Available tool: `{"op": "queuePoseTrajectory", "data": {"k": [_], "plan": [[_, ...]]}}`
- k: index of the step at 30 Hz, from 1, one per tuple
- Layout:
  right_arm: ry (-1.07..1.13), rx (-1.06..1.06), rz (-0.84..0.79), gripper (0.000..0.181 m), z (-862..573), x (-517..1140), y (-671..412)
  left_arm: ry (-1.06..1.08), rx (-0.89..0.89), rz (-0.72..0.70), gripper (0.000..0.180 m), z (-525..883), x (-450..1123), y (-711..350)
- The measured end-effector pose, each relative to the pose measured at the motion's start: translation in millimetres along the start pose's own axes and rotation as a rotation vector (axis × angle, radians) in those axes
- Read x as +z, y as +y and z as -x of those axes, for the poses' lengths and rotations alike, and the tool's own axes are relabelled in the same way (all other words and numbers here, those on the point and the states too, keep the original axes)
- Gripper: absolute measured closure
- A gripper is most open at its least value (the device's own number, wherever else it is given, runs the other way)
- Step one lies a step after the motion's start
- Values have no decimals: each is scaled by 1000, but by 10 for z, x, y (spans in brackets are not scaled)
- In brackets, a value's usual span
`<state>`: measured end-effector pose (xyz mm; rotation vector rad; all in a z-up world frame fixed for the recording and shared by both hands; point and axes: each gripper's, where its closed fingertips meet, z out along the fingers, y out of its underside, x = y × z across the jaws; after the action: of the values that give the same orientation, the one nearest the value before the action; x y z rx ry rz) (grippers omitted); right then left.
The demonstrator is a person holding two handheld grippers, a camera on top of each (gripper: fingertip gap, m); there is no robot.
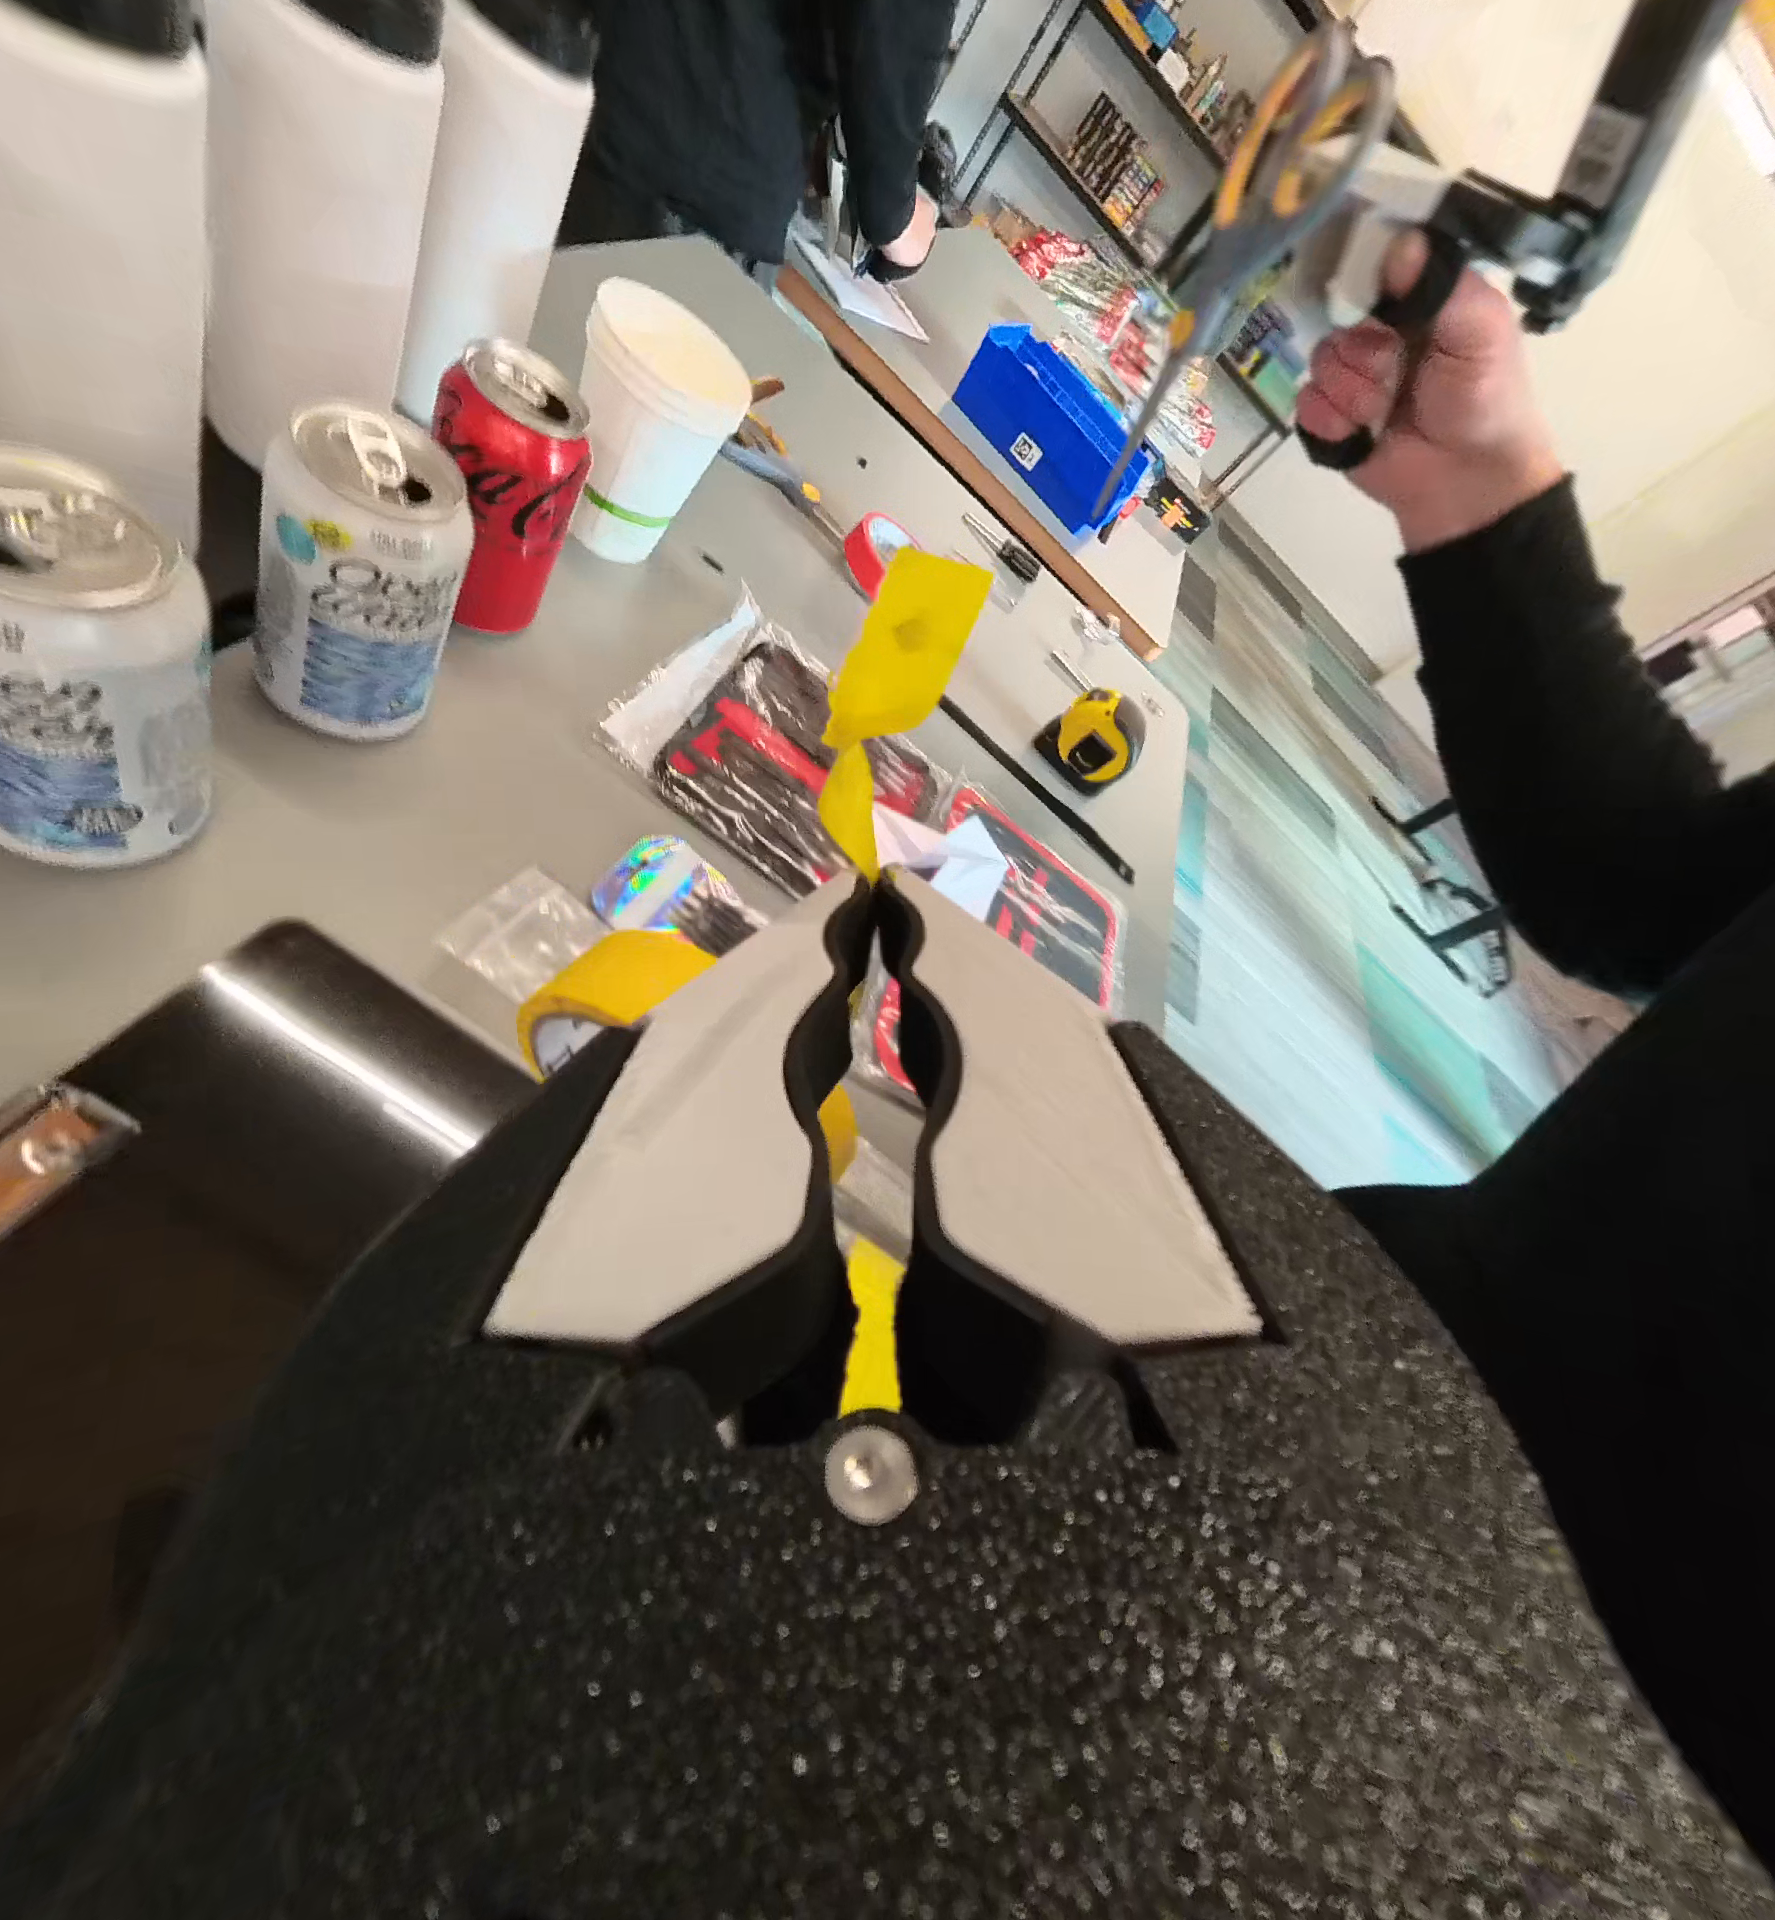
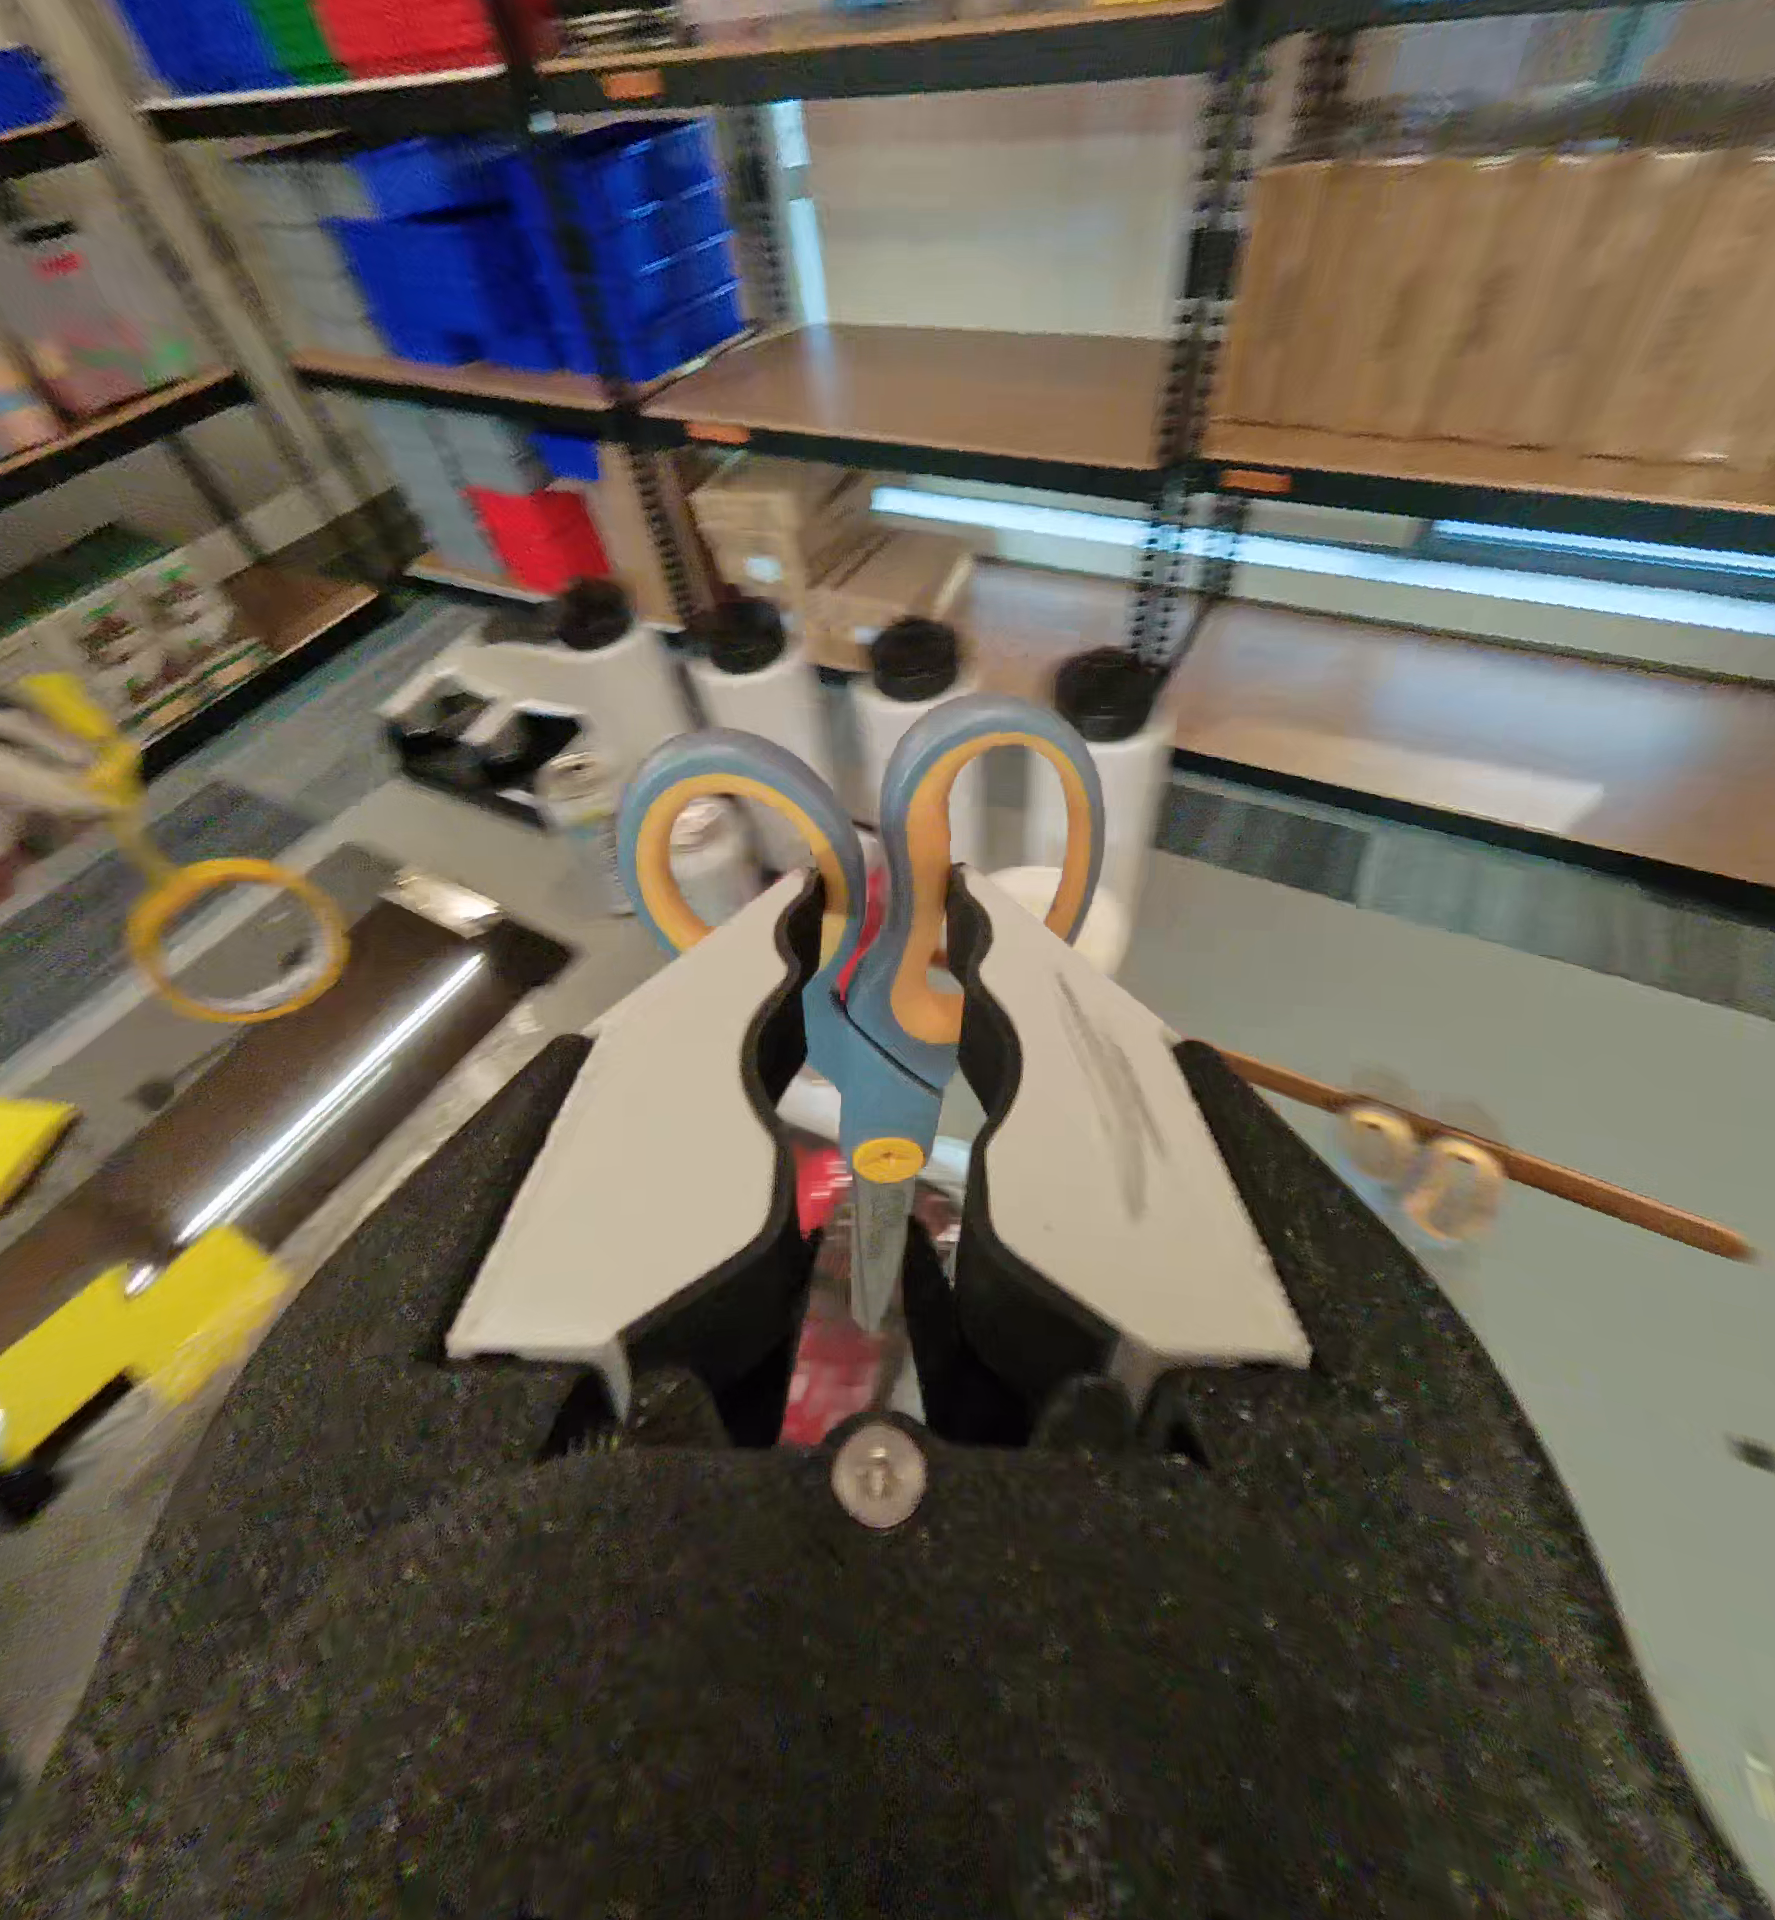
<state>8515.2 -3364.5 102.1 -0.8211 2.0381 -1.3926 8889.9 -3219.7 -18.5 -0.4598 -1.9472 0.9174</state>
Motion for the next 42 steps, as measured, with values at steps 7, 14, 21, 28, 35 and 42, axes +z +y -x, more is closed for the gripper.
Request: {"op": "queuePoseTrajectory", "data": {"k": [7,14,21,28,35,42], "plan": [[-281,-64,99,160,2335,555,396,98,-108,2,180,171,-362,400],[-445,-53,200,160,3720,1075,1093,206,-102,-26,180,266,-650,787],[-504,-159,363,159,4434,1226,1792,184,164,72,180,26,-706,1404],[-531,-146,461,159,4656,1157,2286,130,259,119,171,-112,-685,1942],[-618,-592,629,159,4997,1231,2621,80,187,99,163,56,-752,1947],[-691,-1367,805,159,5345,1147,3229,105,190,104,169,45,-744,1952]]}}
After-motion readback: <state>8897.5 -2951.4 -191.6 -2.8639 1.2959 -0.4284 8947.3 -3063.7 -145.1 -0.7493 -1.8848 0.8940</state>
